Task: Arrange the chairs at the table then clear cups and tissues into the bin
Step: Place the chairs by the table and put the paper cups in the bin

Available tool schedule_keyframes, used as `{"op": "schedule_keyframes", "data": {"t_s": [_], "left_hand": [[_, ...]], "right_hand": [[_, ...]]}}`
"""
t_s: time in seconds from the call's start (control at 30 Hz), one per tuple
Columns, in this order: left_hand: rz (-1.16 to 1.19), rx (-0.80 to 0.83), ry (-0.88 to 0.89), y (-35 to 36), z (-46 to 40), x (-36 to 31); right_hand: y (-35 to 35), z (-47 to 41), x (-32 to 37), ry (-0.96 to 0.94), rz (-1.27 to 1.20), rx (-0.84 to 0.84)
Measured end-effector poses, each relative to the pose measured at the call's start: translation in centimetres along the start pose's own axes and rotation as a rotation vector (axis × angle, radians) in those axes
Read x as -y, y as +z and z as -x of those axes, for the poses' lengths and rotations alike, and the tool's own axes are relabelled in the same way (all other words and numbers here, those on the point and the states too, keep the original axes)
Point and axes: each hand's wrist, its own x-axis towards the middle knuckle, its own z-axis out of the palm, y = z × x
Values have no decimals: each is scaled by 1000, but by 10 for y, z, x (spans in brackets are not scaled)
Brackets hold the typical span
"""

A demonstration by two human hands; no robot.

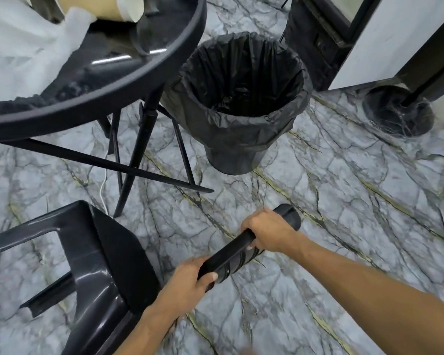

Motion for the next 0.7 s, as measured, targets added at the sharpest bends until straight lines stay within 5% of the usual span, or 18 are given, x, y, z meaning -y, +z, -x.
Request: {"op": "schedule_keyframes", "data": {"t_s": [0.37, 0.7], "left_hand": [[-52, 139, 41, -107, 45, -97], [82, -89, -26, -184, 180, -110]], "right_hand": [[-120, 40, 112, -151, 140, 51], [-262, 78, 204, -284, 238, 29]]}}
